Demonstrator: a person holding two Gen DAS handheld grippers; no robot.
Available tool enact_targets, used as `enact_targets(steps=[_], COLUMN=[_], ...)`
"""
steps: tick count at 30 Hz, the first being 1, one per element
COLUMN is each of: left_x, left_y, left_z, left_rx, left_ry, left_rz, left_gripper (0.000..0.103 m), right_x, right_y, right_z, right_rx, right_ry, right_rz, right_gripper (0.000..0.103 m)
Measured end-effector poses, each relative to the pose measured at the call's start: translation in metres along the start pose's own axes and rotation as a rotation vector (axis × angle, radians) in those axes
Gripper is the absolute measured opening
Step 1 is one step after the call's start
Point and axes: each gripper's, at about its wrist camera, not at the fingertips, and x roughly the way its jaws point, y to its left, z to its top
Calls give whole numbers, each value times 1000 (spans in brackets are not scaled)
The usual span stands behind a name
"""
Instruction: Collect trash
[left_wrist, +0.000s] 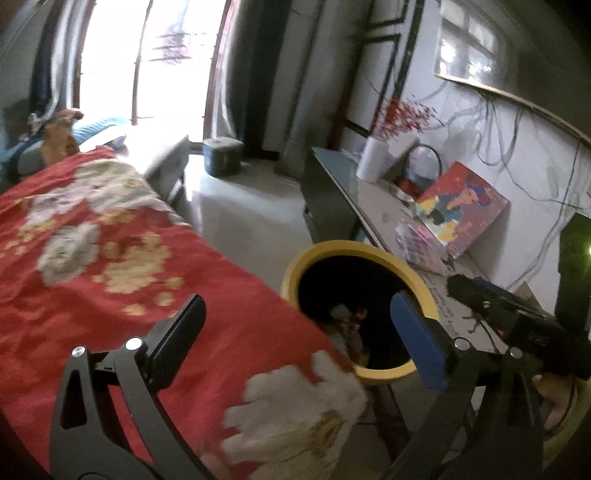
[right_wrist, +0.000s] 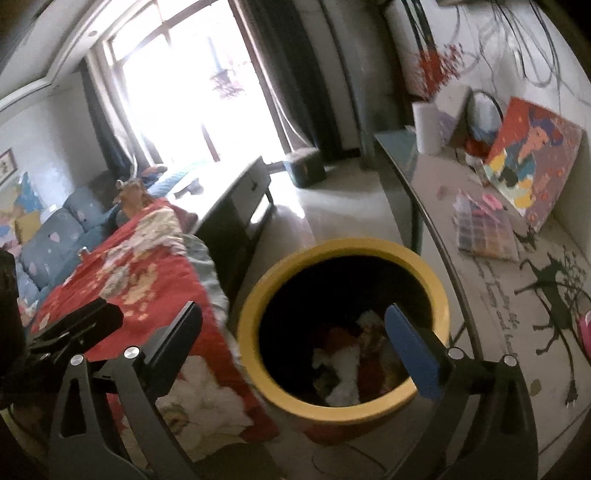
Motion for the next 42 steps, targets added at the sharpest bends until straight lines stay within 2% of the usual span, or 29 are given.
enact_targets(steps=[5, 11, 22, 28, 42], left_x=[-29, -68, -122, -131, -140], left_y=[24, 48, 67, 69, 55], left_z=[-6, -22, -45, -62, -64], left_rx=[-36, -51, -115, -125, -82], left_ry=[-39, -95, -185, -204, -257], left_rz=[65, 179, 310, 346, 335], left_gripper=[92, 92, 92, 92, 92], right_x=[-16, -33, -57, -55, -55], right_y=[33, 71, 122, 131, 132], right_z=[2, -5, -35, -49, -53], right_rx=[-47, -127, -268, -303, -295], right_ry=[-77, -150, -306, -316, -323], right_rz=[38, 86, 66, 94, 99], right_gripper=[96, 97, 97, 97, 97])
